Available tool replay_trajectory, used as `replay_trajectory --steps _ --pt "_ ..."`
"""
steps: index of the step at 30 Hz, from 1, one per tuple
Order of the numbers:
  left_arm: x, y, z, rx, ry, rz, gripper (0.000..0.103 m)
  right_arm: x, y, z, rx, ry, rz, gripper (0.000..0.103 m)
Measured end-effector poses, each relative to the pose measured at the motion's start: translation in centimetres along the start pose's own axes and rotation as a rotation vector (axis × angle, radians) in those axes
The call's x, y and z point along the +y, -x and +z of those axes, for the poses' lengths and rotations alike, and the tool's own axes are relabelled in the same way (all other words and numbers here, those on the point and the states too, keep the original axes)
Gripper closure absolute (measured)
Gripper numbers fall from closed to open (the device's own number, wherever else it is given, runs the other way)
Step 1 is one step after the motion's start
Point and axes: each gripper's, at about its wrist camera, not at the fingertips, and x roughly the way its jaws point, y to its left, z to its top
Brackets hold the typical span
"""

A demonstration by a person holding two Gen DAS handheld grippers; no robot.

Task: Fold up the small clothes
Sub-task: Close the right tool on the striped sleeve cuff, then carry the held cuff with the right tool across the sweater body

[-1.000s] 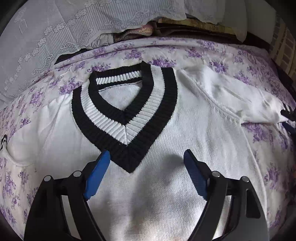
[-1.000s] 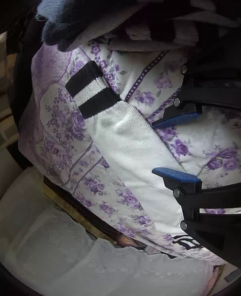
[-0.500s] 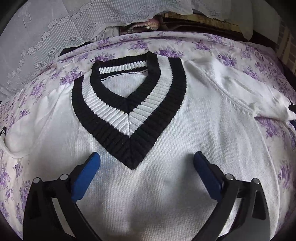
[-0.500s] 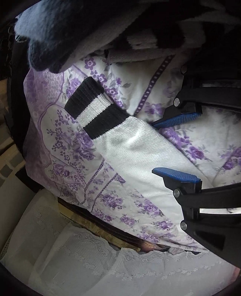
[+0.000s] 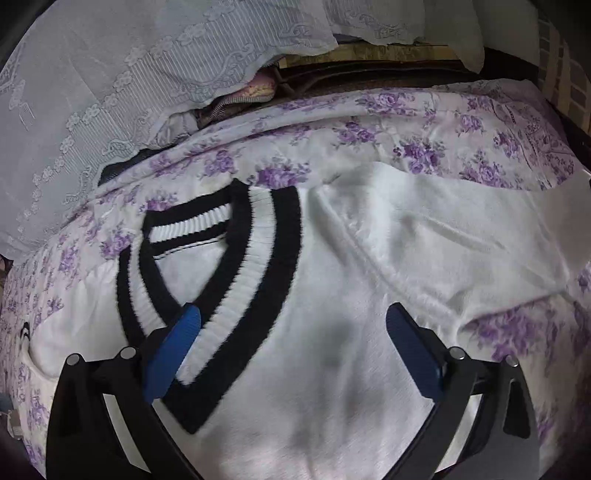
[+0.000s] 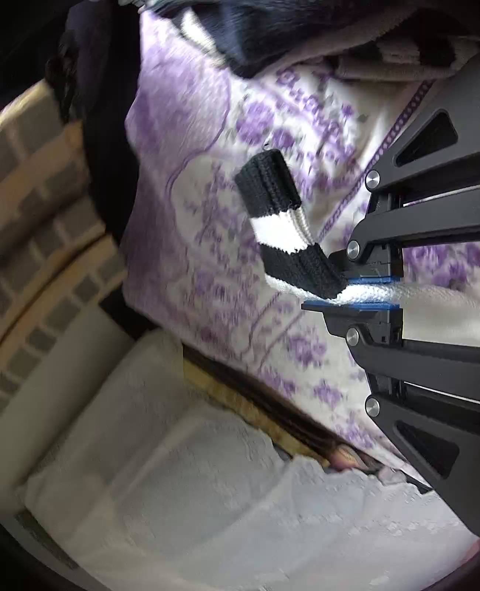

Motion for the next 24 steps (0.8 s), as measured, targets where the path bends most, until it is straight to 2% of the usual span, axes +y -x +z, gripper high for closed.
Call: replay_trajectory --steps 2,5,8,12,19,24 --pt "-1.4 -2.1 0.1 0.053 0.02 0.002 0.005 0.7 0.1 0.1 0.008 0.019 0.03 0.096" --pt "-2.0 -2.6 -0.7 0.007 0.029 0.048 0.004 1.8 0.0 0.0 0.039 0.037 0.08 0.096" --pt "-1.7 -1.8 -0.8 -0.001 0.019 0.042 0.004 3.2 0.4 -0.3 0.056 0.069 0.126 0.096" --pt "-0.2 -0.4 -1.1 -0.023 0.046 -0.014 0.004 5.4 1.0 -0.7 0.081 0.108 0.18 0.096" --pt "2.8 0.5 -1.4 -0.031 0.073 -0.018 0.004 9.4 1.6 -3.3 0.141 0.222 0.235 0.096" --pt "5.8 0.0 -1.6 -0.001 0.145 -0.023 0.004 12.1 2.3 -5.7 0.167 0.31 0.263 0.096"
